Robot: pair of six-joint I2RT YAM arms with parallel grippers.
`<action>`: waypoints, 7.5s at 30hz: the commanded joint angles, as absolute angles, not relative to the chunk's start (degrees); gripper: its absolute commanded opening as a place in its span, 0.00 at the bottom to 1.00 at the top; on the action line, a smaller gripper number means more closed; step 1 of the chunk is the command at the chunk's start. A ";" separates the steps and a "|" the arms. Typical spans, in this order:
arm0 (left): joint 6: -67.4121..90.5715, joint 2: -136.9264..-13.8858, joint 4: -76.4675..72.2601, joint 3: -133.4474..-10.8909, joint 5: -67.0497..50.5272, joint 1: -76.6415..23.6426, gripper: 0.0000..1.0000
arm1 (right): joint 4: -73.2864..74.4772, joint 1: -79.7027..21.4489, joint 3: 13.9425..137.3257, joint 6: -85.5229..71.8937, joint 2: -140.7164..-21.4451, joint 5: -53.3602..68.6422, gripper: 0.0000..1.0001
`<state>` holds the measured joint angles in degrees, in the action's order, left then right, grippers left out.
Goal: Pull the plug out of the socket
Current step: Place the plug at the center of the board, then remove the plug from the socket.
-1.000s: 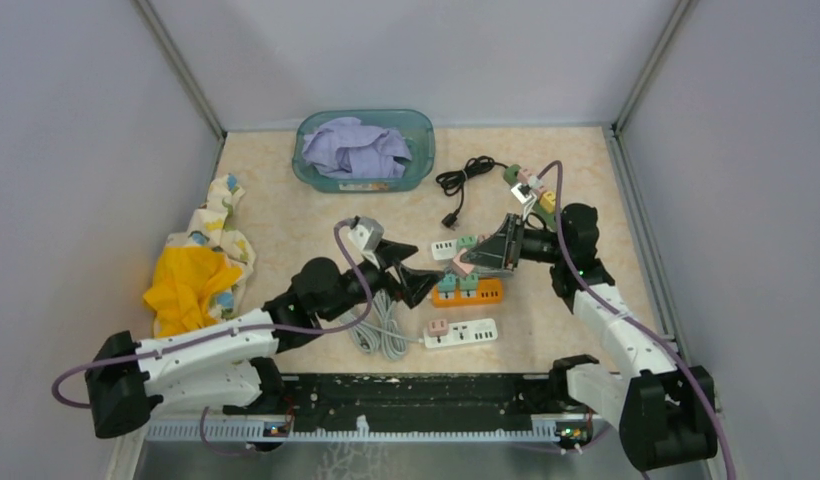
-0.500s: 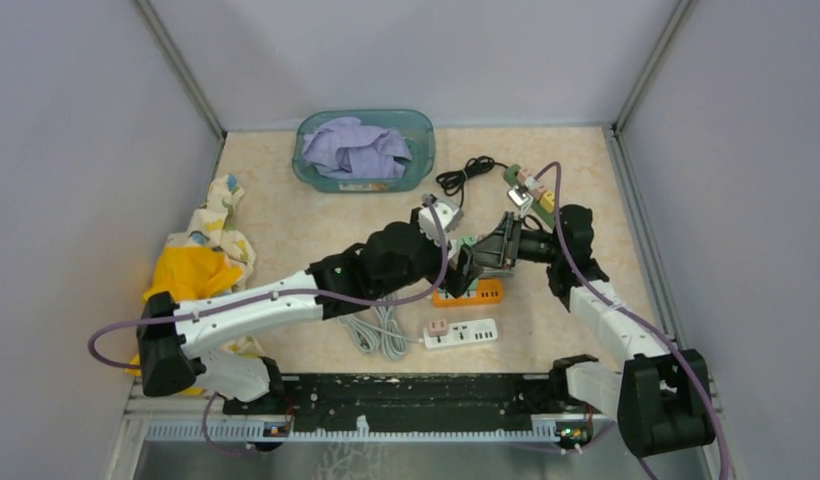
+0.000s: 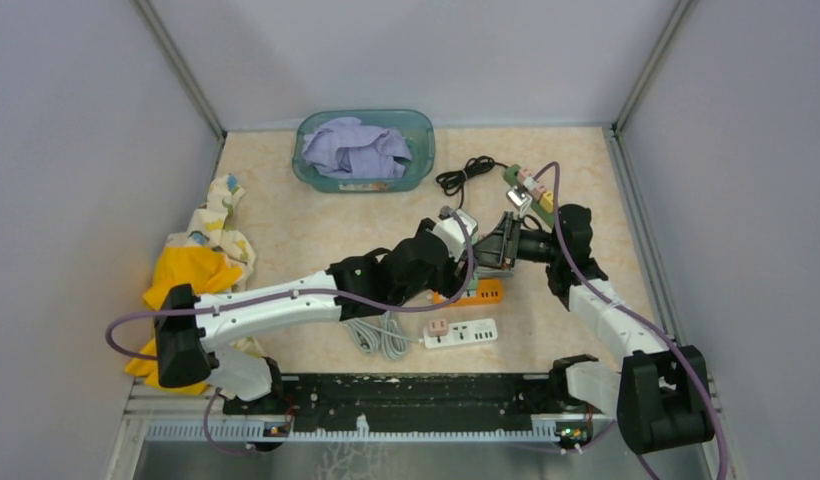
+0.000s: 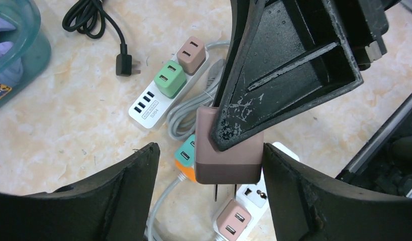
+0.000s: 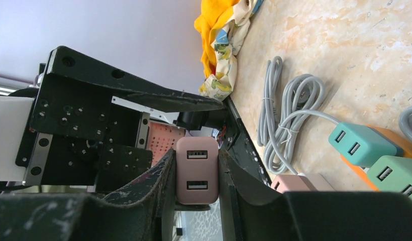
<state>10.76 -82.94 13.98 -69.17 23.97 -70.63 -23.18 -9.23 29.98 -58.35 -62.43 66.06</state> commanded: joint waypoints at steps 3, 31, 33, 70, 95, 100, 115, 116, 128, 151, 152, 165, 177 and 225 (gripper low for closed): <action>9.23 -85.43 13.37 -71.68 25.91 -70.68 0.73 | -26.02 -8.95 30.77 -59.02 -62.57 66.75 0.00; 28.81 -68.39 -10.35 -37.25 -3.66 -35.24 0.00 | 3.24 -7.29 40.40 -11.70 -54.66 63.51 0.88; 30.22 -70.33 -10.71 -36.38 -3.70 -29.66 0.00 | 3.85 -7.20 40.39 -10.96 -54.82 62.96 0.88; 44.29 -97.21 17.91 -60.26 10.98 -7.25 0.97 | 6.14 -6.17 41.06 -7.97 -55.77 61.93 0.87; 39.98 -55.28 -46.88 -15.97 -45.73 -26.48 0.96 | 27.42 -6.21 39.46 38.47 -53.00 77.01 0.83; 43.72 -61.35 -61.58 -14.01 -47.52 -31.31 0.95 | 29.95 -6.21 39.38 42.55 -52.82 76.68 0.83; 12.32 -63.73 -44.66 -18.35 -27.07 -53.13 0.89 | 32.26 -6.23 38.78 46.40 -52.11 76.00 0.82; 8.62 -63.46 -42.55 -18.87 -23.85 -55.09 0.89 | 32.30 -6.24 38.76 46.41 -52.05 76.02 0.82; -9.17 -73.59 -22.23 -31.10 -3.04 -66.52 0.77 | 32.43 -6.22 38.58 46.66 -51.94 76.20 0.81; -7.95 -84.72 -6.59 -43.15 -8.87 -66.70 0.55 | 32.51 -6.18 38.40 46.76 -51.77 76.53 0.81; -8.06 -84.86 -6.60 -43.08 -8.92 -66.69 0.54 | 32.52 -6.23 38.41 46.76 -51.77 76.55 0.81; -10.42 -84.76 -8.21 -42.28 -9.30 -66.69 0.00 | 35.54 -6.24 37.89 52.37 -51.68 75.76 0.80; -14.99 -77.89 -20.18 -34.69 -13.41 -66.71 0.00 | 44.39 -11.22 30.94 82.02 -52.64 67.20 0.84; -11.38 -74.65 -40.07 -26.15 -13.96 -67.08 0.00 | 30.67 -26.72 28.99 68.91 -59.41 53.83 0.01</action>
<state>-12.53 -75.18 -30.44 -26.00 -11.66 -66.57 31.33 -26.15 26.63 69.30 -59.72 49.60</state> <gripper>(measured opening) 0.362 0.528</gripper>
